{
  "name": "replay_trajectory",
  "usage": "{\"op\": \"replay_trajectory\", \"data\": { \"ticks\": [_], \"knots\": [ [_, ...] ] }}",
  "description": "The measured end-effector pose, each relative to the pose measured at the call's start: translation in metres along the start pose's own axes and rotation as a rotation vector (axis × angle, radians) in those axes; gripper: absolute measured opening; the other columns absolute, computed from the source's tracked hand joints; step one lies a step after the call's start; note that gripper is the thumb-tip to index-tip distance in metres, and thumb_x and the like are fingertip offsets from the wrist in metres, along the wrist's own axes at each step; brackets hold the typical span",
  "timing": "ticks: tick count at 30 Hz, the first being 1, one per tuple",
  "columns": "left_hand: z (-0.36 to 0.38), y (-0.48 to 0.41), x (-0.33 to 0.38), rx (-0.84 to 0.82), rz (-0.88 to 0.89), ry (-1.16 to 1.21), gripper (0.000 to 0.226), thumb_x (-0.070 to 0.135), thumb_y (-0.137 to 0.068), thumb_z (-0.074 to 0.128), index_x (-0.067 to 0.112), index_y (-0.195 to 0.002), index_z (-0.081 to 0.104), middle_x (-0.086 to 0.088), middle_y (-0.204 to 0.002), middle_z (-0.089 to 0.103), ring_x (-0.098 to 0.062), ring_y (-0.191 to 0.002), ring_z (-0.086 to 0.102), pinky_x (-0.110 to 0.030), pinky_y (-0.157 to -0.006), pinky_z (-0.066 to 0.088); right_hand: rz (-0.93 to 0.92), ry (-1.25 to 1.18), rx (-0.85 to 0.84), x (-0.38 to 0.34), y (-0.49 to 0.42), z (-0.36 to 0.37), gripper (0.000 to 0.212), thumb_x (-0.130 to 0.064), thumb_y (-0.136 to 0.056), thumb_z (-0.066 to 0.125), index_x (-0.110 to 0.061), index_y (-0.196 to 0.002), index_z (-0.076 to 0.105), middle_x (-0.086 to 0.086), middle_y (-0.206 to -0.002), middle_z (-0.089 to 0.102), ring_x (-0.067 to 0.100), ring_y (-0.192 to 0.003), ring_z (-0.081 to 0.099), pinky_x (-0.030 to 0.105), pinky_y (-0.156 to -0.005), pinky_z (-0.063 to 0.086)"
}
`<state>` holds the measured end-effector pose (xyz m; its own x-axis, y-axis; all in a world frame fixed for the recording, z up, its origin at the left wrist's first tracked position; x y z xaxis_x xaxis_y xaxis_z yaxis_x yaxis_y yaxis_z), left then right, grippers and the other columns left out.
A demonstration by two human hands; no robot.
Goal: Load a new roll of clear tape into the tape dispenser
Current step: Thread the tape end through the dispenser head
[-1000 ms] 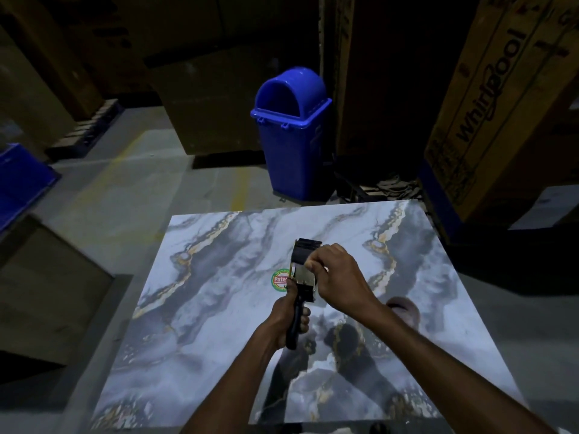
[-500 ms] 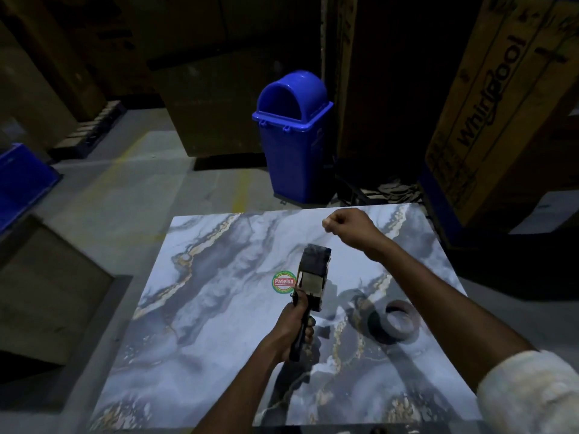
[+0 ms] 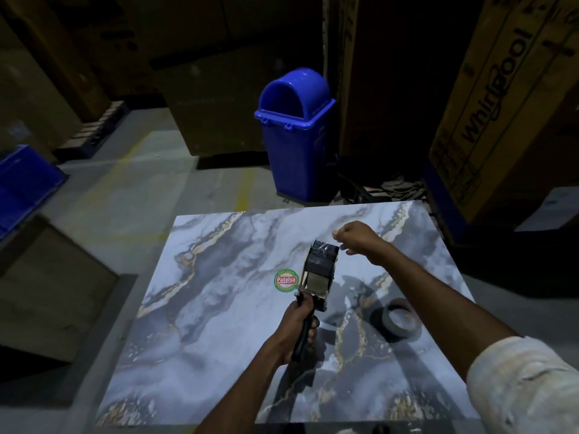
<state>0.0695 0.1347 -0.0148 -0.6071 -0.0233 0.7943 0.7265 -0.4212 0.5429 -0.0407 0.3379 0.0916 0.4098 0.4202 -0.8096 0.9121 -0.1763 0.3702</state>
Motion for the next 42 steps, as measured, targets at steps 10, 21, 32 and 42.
{"op": "replay_trajectory", "data": {
  "ticks": [10, 21, 32, 42],
  "knots": [
    [-0.006, 0.002, 0.002, 0.017, 0.087, -0.009, 0.075, 0.076, -0.086, 0.049, 0.006, -0.112, 0.059, -0.004, -0.065, 0.044, -0.015, -0.050, 0.036, -0.025, -0.048, 0.034, 0.010, -0.205, 0.014, -0.006, 0.008, 0.005, 0.019, -0.009, -0.090, 0.070, 0.006, -0.079, 0.066, 0.023, -0.072, 0.063, 0.031, -0.059, 0.067, 0.048, -0.074, 0.064],
    [-0.027, 0.019, 0.027, 0.083, 0.400, -0.120, 0.062, 0.038, -0.095, 0.061, -0.011, -0.131, 0.048, -0.027, -0.109, 0.069, -0.024, -0.079, 0.061, -0.031, -0.064, 0.051, -0.310, -0.211, 0.201, -0.041, 0.073, -0.003, 0.022, -0.029, -0.091, 0.070, -0.013, -0.076, 0.073, 0.006, -0.066, 0.073, 0.020, -0.061, 0.073, 0.051, -0.072, 0.062],
    [-0.015, 0.036, 0.040, 0.065, 0.417, -0.129, 0.031, 0.015, -0.103, 0.049, -0.010, -0.121, 0.055, -0.007, -0.094, 0.076, -0.026, -0.074, 0.063, -0.036, -0.063, 0.052, -0.397, -0.241, 0.246, -0.054, 0.108, -0.013, 0.020, -0.029, -0.094, 0.069, -0.017, -0.078, 0.073, 0.006, -0.068, 0.074, 0.023, -0.067, 0.073, 0.051, -0.071, 0.062],
    [-0.009, 0.041, 0.053, 0.099, 0.551, -0.087, 0.086, 0.064, -0.087, 0.065, -0.013, -0.122, 0.049, -0.034, -0.112, 0.069, -0.030, -0.070, 0.046, -0.033, -0.056, 0.043, -0.274, -0.435, 0.163, -0.048, 0.098, -0.016, 0.022, -0.017, -0.094, 0.069, -0.004, -0.076, 0.070, 0.010, -0.066, 0.071, 0.019, -0.061, 0.068, 0.041, -0.071, 0.061]
  ]
}}
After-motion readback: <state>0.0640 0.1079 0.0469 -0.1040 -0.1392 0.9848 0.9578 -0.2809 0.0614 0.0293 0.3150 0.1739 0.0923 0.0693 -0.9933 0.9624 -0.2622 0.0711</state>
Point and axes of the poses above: each hand's wrist, its own y-axis away from the middle knuckle, its own z-axis out of the palm, x = y × z, the point moved 4 cm from there along -y, towards the middle knuckle
